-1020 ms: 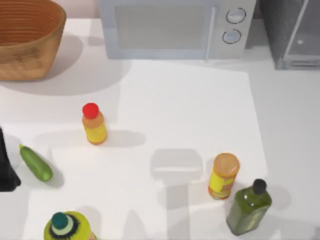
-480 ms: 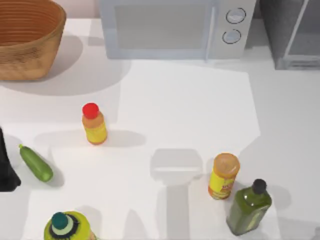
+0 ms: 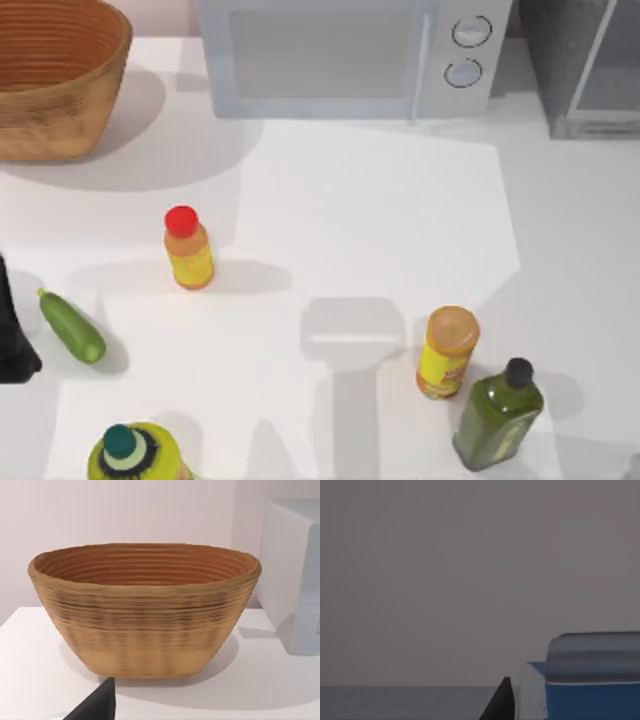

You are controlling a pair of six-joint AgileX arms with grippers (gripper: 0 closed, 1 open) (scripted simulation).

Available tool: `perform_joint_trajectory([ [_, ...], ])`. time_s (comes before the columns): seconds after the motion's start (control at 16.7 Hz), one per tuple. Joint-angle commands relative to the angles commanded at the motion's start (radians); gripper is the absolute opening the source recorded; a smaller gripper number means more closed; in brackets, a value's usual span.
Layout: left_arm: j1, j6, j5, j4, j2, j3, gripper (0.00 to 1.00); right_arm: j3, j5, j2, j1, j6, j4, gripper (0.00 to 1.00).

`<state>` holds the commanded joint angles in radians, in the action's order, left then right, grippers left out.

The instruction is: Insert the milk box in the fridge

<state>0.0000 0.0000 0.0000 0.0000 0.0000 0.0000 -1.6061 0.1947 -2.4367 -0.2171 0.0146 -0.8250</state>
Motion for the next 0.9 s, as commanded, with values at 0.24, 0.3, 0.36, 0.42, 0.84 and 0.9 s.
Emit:
perform_joint_trajectory([
  [0.24,0.0,0.0,0.0,0.0,0.0,0.0,1.0,0.0,0.0,0.0,0.0,0.0,0.0,0.6],
  [0.3,0.0,0.0,0.0,0.0,0.0,0.0,1.0,0.0,0.0,0.0,0.0,0.0,0.0,0.68],
  [0.36,0.0,0.0,0.0,0.0,0.0,0.0,1.0,0.0,0.0,0.0,0.0,0.0,0.0,0.75],
  [0.42,0.0,0.0,0.0,0.0,0.0,0.0,1.0,0.0,0.0,0.0,0.0,0.0,0.0,0.83],
  [0.84,0.0,0.0,0.0,0.0,0.0,0.0,1.0,0.0,0.0,0.0,0.0,0.0,0.0,1.0],
  [0.9,0.0,0.0,0.0,0.0,0.0,0.0,1.0,0.0,0.0,0.0,0.0,0.0,0.0,1.0],
])
